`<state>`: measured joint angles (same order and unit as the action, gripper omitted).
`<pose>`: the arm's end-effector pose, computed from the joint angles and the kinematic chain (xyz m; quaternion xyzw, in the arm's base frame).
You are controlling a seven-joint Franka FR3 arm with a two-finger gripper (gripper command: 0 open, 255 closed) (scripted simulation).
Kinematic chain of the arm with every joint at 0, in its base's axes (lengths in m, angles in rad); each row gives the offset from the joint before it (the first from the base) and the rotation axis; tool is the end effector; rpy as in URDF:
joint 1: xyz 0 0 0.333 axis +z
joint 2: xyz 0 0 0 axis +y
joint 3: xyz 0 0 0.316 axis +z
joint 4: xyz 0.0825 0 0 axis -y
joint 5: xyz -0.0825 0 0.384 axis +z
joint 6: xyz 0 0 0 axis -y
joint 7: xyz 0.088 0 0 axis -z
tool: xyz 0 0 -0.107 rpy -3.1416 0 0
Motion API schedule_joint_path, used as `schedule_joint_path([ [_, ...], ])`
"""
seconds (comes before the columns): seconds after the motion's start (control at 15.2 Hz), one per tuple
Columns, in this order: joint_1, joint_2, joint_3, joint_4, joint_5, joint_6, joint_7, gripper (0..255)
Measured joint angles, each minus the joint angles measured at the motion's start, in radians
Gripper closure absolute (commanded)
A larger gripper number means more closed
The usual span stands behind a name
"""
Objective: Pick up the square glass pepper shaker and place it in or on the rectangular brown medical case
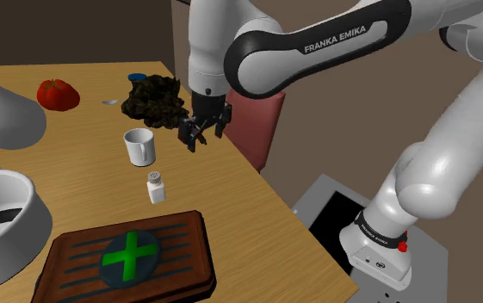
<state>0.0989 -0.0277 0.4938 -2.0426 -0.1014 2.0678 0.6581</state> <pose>0.4583 0.3041 0.4570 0.9983 -0.0095 0.0502 0.0275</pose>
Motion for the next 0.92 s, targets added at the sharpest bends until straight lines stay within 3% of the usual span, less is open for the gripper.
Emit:
schedule_joint_path([
  [0.33, 0.045, 0.213, 0.022, 0.162, -0.113, 0.012, 0.120, 0],
  [0.66, 0.135, 0.422, 0.013, 0.351, -0.213, -0.004, 0.223, 0],
  [0.92, 0.178, 0.521, -0.002, 0.444, -0.252, -0.011, 0.254, 0],
])
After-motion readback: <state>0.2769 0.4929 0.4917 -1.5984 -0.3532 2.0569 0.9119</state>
